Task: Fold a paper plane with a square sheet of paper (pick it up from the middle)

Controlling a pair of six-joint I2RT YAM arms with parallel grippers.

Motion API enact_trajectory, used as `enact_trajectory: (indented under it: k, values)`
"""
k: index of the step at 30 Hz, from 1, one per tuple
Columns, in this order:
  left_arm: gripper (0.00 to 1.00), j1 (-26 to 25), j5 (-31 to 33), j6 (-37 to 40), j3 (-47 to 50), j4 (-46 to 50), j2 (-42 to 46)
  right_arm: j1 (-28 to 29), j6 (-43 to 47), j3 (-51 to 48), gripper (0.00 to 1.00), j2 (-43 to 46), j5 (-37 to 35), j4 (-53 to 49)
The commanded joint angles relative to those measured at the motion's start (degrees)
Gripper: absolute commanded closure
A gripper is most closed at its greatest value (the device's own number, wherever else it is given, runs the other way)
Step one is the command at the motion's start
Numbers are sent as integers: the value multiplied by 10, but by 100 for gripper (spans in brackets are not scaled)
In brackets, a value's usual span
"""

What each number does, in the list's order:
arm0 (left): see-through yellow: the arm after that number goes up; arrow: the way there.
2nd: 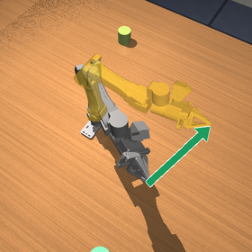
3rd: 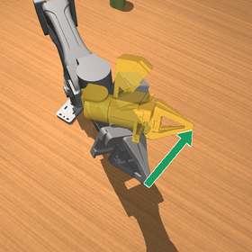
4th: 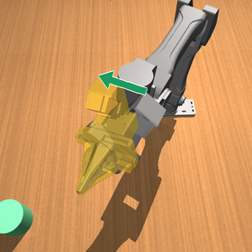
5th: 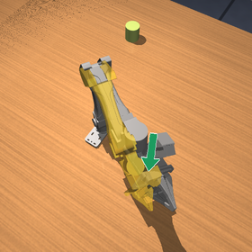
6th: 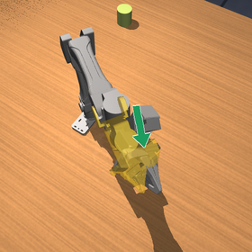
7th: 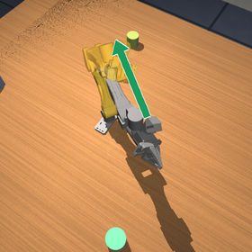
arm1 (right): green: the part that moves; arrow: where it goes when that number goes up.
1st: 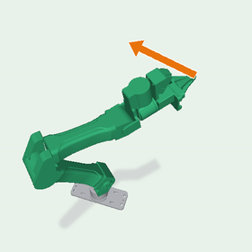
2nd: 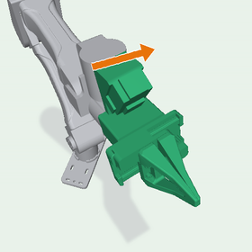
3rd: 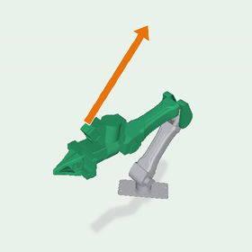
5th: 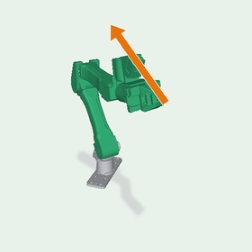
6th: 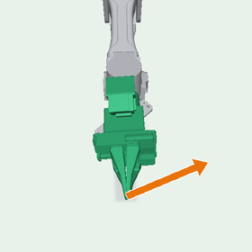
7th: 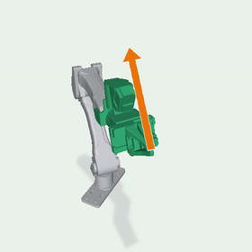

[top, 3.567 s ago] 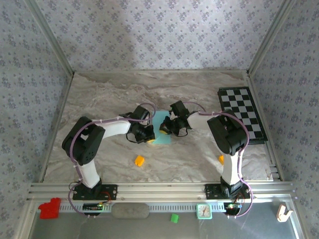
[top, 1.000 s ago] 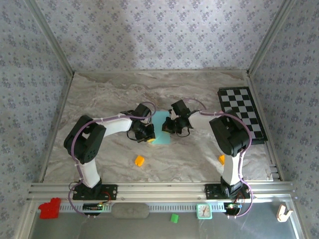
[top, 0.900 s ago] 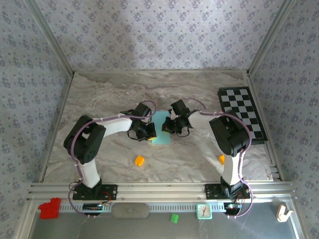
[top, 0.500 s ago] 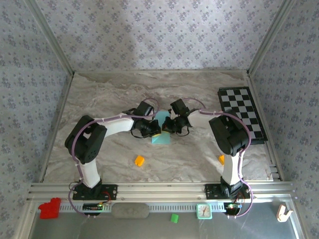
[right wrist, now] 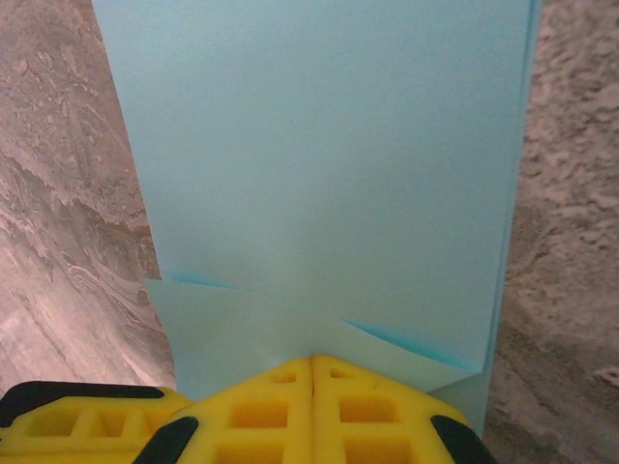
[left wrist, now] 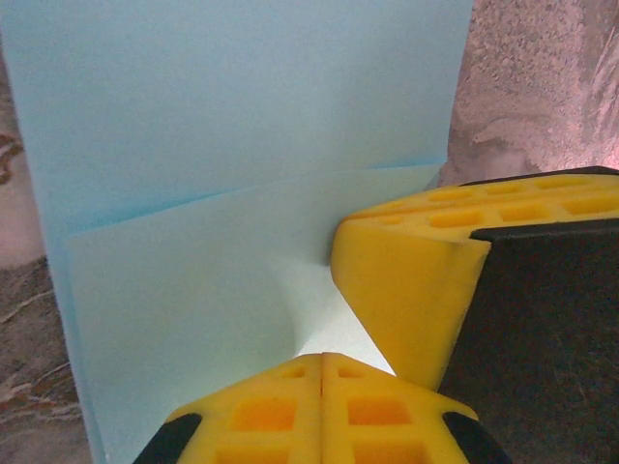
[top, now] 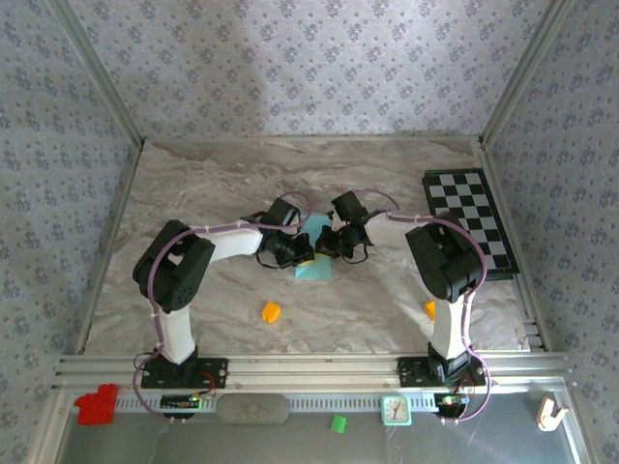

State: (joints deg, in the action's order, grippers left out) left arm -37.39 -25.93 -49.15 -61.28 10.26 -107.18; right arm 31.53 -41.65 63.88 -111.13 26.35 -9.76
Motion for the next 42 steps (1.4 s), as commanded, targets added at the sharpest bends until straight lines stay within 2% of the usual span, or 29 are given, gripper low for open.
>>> enact_trajectory:
  k: [1, 15, 26, 32, 37, 42]
  values:
    - [94, -3, -1, 8, 0, 10, -23, -2, 0, -8, 100, -40, -49, -63]
    - [96, 3, 31, 46, 56, 78, 7, -13, 10, 2, 100, -56, -74, -103]
    - [96, 35, -20, 52, 175, 64, 78, -21, 27, 5, 100, -66, -74, -113]
    - [93, 43, -29, 48, 149, 74, 124, -22, 37, 10, 100, -51, -51, -100]
    - [83, 43, -43, 5, 95, 20, 136, -20, 28, 31, 93, -3, -3, -68]
    - [82, 37, -34, -21, 56, -17, 113, -20, 0, 27, 78, 72, 7, -32]
